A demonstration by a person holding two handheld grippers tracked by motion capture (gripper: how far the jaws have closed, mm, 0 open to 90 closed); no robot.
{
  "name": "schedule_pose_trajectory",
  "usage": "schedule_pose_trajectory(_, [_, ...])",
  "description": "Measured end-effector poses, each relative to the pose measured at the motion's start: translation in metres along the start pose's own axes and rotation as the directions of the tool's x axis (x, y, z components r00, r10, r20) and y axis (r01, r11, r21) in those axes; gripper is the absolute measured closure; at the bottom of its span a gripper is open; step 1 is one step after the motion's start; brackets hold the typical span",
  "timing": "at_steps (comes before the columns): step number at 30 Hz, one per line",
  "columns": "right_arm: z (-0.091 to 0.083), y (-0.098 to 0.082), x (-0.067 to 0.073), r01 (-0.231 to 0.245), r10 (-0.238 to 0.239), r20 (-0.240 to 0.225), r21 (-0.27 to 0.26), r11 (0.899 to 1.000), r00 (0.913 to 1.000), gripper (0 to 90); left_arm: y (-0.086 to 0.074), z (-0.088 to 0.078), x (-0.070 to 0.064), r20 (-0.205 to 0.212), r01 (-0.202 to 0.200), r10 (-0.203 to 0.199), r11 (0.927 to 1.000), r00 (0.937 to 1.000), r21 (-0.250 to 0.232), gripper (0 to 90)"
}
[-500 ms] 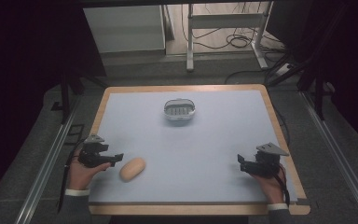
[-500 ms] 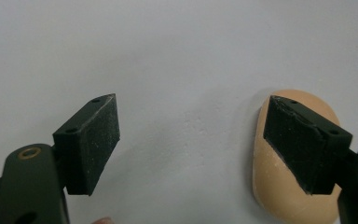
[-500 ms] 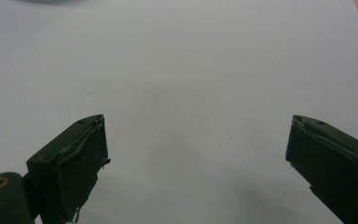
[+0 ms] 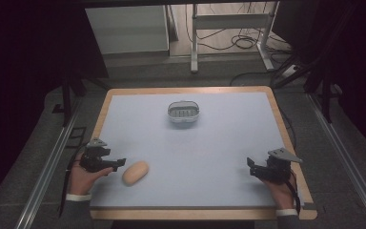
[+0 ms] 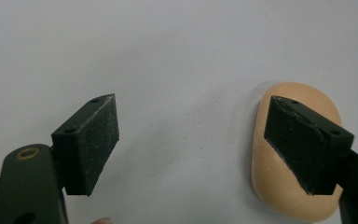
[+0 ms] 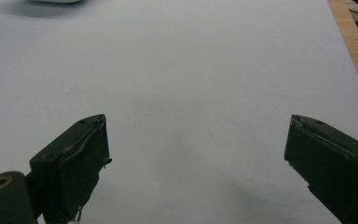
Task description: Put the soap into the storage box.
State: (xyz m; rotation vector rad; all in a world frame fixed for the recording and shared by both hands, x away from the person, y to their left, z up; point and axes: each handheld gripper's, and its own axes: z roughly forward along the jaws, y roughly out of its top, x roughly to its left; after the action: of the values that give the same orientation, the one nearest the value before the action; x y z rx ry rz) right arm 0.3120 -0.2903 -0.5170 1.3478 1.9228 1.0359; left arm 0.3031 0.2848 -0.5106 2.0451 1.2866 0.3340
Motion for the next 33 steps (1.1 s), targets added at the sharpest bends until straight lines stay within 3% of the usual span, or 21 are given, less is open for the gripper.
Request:
schedule_pose_trajectory(17, [-0.003, -0.006, -0.003, 0.001, -0.001, -0.004, -0.002, 1.0, 1.0, 6.8, 0.004, -0.006, -0.006, 0.001, -0.014, 0.014, 0.9995, 0.9999, 0.028, 19.9])
schedule_pose_trajectory(25, [-0.011, -0.005, -0.005, 0.011, -0.01, 0.007, -0.036, 0.999, 0.9999, 6.8, 0.023, -0.015, -0.015, 0.025, -0.069, 0.067, 0.9956, 0.9974, 0.063, 20.3])
schedule_pose_trajectory(33, [-0.015, -0.008, -0.005, 0.014, -0.015, -0.001, -0.048, 0.999, 0.9999, 6.8, 0.032, -0.022, -0.021, 0.044, -0.097, 0.094, 0.9916, 0.9946, 0.085, 19.9])
